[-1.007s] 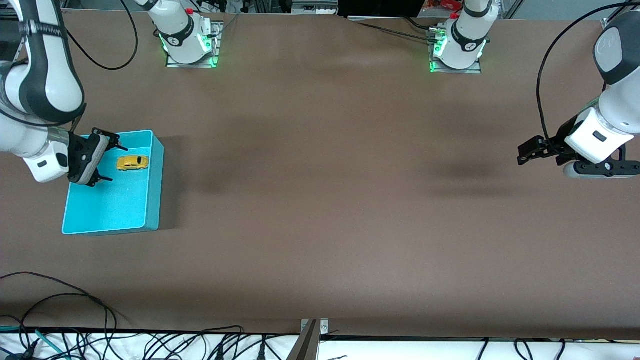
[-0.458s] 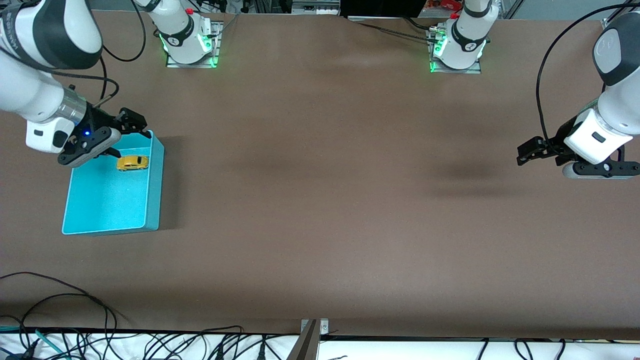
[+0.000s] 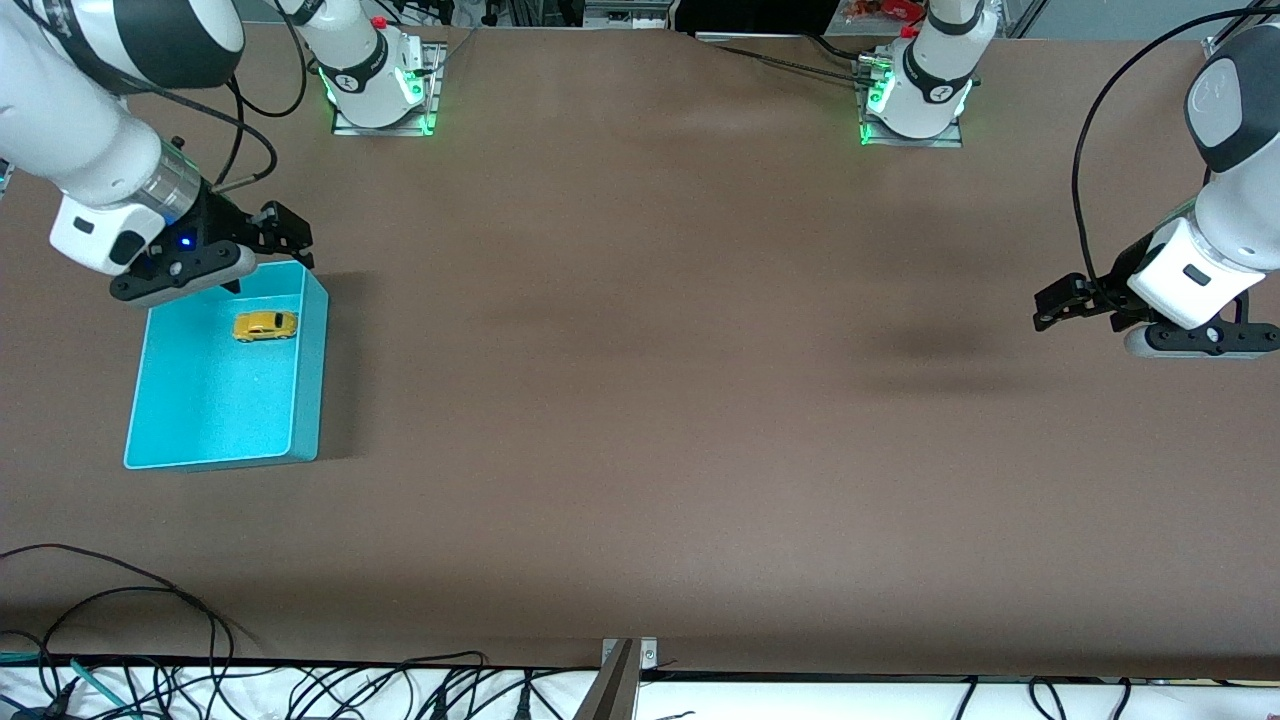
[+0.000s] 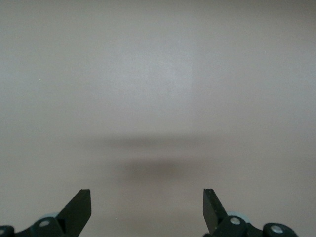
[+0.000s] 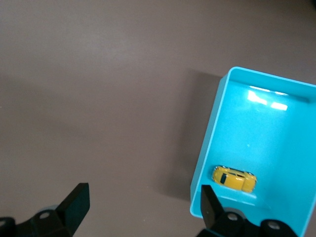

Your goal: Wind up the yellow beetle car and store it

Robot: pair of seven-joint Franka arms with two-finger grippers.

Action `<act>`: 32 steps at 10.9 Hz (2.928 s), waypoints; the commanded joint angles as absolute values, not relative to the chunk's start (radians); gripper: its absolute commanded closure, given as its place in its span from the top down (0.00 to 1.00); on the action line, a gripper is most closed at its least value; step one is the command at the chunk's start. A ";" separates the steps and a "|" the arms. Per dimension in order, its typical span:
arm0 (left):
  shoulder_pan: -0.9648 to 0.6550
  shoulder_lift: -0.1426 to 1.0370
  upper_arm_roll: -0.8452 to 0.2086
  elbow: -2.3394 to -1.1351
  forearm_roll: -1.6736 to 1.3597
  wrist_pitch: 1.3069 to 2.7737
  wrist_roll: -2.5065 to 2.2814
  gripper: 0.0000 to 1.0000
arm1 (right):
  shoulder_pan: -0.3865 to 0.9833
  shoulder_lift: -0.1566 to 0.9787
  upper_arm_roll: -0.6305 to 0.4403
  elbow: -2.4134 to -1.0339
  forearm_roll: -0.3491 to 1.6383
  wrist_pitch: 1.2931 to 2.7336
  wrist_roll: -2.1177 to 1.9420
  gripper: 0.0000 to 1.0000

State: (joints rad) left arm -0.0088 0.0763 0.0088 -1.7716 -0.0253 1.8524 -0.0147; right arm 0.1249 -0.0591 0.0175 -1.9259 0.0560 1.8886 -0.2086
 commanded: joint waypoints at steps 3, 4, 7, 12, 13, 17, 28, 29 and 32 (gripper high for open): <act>-0.005 0.077 0.006 -1.766 -0.011 1.842 0.000 1.00 | 0.149 -0.123 0.005 -1.809 -0.002 1.764 -0.126 1.00; -0.005 0.077 0.005 -1.766 -0.011 1.842 0.000 1.00 | 0.143 -0.120 0.005 -1.781 -0.002 1.761 -0.126 1.00; -0.005 0.077 0.006 -1.766 -0.011 1.842 0.000 1.00 | 0.111 -0.103 0.006 -1.741 -0.002 1.747 -0.118 1.00; -0.005 0.077 0.006 -1.766 -0.011 1.842 0.000 1.00 | 0.020 -0.104 0.057 -1.743 -0.005 1.724 -0.112 1.00; -0.005 0.077 0.006 -1.766 -0.011 1.842 0.000 1.00 | 0.021 -0.103 0.058 -1.738 -0.006 1.720 -0.110 1.00; -0.005 0.077 0.006 -1.766 -0.011 1.842 0.000 1.00 | 0.025 -0.072 0.057 -1.690 -0.006 1.717 -0.117 1.00; -0.003 0.077 0.005 -1.766 -0.014 1.835 0.061 1.00 | 0.020 -0.081 0.032 -1.649 -0.009 1.674 -0.113 1.00; -0.003 0.077 0.005 -1.766 -0.014 1.833 0.063 1.00 | 0.021 -0.081 0.035 -1.640 -0.009 1.667 -0.112 1.00; -0.002 0.075 0.005 -1.769 -0.014 1.832 0.066 1.00 | 0.021 -0.077 0.034 -1.638 -0.008 1.675 -0.112 1.00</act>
State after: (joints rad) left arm -0.0086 0.0765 0.0089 -1.7721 -0.0253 1.8454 0.0358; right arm 0.0257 -0.0856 0.0291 -1.6697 0.0040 1.6981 -0.1206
